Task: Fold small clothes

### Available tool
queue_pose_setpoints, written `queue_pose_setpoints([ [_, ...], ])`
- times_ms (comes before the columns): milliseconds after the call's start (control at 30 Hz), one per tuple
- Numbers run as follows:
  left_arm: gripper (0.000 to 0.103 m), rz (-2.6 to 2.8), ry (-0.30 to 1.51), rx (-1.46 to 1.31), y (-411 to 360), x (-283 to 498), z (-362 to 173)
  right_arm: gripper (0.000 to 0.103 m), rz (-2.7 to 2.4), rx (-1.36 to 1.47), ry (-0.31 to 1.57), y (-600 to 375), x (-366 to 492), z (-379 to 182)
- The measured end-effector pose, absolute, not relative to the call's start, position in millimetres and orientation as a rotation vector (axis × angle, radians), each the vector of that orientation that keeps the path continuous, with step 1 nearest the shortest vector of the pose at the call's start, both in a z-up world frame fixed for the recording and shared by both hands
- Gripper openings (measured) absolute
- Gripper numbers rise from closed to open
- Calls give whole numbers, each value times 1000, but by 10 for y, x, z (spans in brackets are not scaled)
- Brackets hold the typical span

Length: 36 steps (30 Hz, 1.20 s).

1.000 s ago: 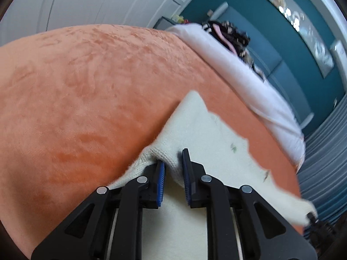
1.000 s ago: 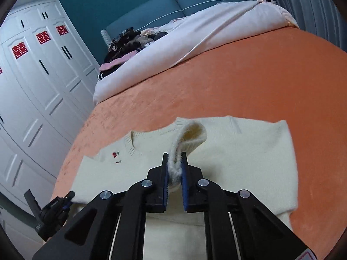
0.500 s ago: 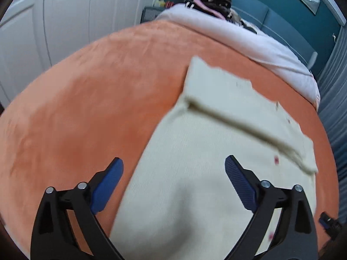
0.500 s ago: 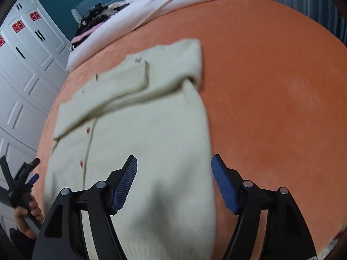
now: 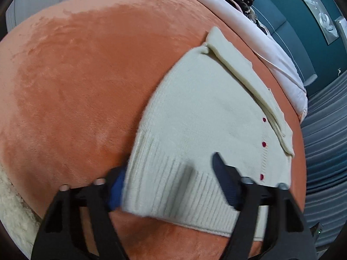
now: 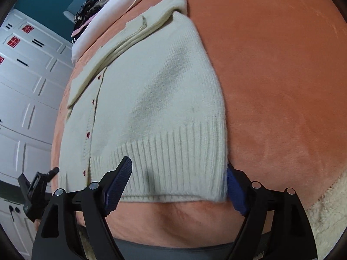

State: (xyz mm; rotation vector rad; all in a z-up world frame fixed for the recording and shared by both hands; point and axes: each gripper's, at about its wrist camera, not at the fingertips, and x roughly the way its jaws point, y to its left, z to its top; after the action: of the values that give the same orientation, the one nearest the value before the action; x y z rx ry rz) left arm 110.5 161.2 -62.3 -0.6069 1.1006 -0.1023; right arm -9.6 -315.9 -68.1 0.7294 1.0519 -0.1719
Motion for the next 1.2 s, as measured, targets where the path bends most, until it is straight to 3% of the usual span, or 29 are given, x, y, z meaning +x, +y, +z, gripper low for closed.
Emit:
queue_pose_setpoints([
  [33, 17, -127, 1140, -636, 1613, 1128, -637, 37, -161, 757, 1046, -3175, -14, -649],
  [67, 9, -129, 1162, -660, 1623, 1133, -621, 11, -137, 789, 1051, -3175, 29, -618],
  [267, 7, -203, 1106, -678, 1693, 915, -166, 8, -55, 811, 894, -3339, -243, 8],
  [400, 7, -248, 1120, -653, 1713, 606, 24, 8, -15, 761, 888, -3388, -587, 302],
  [633, 7, -271, 1341, -505, 1835, -413, -193, 8, 83, 554, 1228, -3070, -1384, 53],
  [767, 7, -303, 1364, -566, 2025, -736, 149, 8, 221, 588, 1287, -2899, -1768, 272],
  [933, 7, -387, 1128, -666, 2022, 70, 839, 8, 253, 659, 956, -3276, -1216, 1056],
  [1033, 8, -396, 964, -611, 1825, 873, 963, 8, 203, 699, 746, -3666, -458, 1111],
  [1133, 28, -382, 902, -578, 1512, 1656, 737, 17, 88, 760, 677, -3912, 281, 762],
  [1167, 56, -332, 906, -550, 1435, 1843, 616, 25, 33, 784, 694, -3956, 488, 602],
  [1200, 65, -267, 926, -508, 1373, 1998, 482, 33, -61, 767, 731, -3940, 680, 451],
])
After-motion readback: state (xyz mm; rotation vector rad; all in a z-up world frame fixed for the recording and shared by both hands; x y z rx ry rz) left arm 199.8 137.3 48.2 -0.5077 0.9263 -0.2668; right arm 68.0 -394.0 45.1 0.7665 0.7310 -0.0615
